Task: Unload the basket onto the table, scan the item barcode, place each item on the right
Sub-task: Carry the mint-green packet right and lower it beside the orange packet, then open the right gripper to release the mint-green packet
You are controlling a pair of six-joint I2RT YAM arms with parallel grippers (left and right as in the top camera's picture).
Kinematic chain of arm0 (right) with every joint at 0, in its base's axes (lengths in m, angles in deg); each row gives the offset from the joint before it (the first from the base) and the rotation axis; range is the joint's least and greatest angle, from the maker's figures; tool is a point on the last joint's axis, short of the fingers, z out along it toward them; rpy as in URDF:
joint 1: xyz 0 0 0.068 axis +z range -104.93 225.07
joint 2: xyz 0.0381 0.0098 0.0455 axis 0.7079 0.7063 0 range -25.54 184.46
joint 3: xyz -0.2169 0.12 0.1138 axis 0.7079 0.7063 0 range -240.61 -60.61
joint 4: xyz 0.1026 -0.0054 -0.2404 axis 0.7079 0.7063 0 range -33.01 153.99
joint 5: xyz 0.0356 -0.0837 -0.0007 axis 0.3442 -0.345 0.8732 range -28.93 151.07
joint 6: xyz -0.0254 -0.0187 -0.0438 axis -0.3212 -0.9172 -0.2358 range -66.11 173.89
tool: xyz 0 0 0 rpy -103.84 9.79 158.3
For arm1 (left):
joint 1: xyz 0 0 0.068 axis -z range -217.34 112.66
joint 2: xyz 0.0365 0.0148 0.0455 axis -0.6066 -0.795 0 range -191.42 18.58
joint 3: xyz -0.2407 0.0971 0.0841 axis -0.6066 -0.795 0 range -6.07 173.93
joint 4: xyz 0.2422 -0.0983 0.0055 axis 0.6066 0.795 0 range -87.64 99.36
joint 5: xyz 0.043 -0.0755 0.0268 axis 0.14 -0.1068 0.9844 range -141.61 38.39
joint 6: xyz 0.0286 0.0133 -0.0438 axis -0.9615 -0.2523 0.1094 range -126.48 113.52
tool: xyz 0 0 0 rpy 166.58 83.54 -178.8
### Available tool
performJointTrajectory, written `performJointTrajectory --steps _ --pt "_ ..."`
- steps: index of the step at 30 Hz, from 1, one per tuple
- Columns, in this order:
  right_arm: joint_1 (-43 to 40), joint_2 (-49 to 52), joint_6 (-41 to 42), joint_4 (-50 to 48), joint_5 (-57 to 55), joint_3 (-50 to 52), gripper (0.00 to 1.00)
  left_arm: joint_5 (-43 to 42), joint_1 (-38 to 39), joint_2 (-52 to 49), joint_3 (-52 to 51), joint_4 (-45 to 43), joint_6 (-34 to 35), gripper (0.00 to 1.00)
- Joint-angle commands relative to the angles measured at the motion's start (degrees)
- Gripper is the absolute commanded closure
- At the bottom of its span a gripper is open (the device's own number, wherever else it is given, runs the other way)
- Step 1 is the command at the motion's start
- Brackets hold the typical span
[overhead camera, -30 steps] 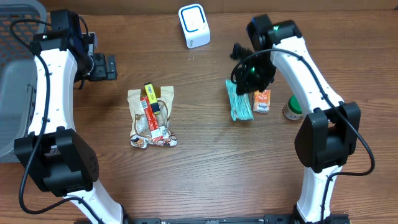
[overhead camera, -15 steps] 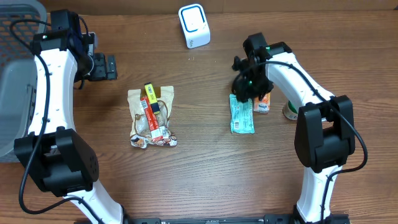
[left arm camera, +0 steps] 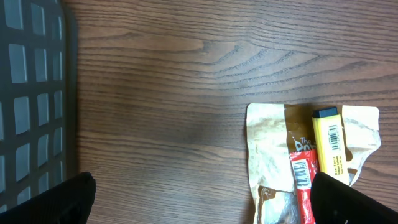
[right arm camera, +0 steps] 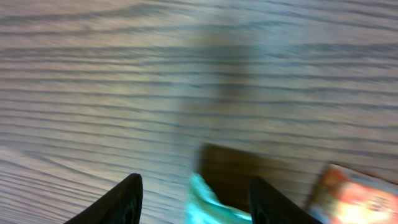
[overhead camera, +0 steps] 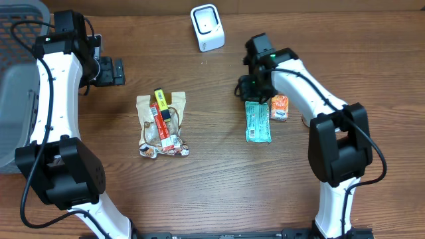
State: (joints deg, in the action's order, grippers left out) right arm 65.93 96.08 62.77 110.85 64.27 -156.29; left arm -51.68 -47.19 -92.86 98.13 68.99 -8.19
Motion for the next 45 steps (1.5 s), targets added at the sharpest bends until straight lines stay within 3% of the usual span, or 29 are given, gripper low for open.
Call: performJointTrajectory --steps 1,15,22,33,41,45 --pt "2.4 -0.1 3.3 -0.9 0.7 0.2 0.45 -0.4 0.1 0.5 0.6 0.0 -0.9 0.0" --pt "6.8 -0.1 9.2 2.1 0.0 7.0 0.46 -0.4 0.1 0.5 0.6 0.0 -0.9 0.0" --pt "5.3 -0.1 9.2 2.5 -8.0 11.3 0.46 -0.4 0.1 0.5 0.6 0.0 -0.9 0.0" --pt "0.9 -0.1 6.9 3.4 -8.3 11.3 0.47 -0.4 0.1 0.5 0.6 0.0 -0.9 0.0" --pt "1.2 -0.1 5.9 6.6 5.8 11.3 0.48 -0.4 0.1 0.5 0.6 0.0 -0.9 0.0" --pt "1.6 -0.1 6.1 11.3 5.9 11.3 0.48 -0.4 0.1 0.5 0.6 0.0 -0.9 0.0"
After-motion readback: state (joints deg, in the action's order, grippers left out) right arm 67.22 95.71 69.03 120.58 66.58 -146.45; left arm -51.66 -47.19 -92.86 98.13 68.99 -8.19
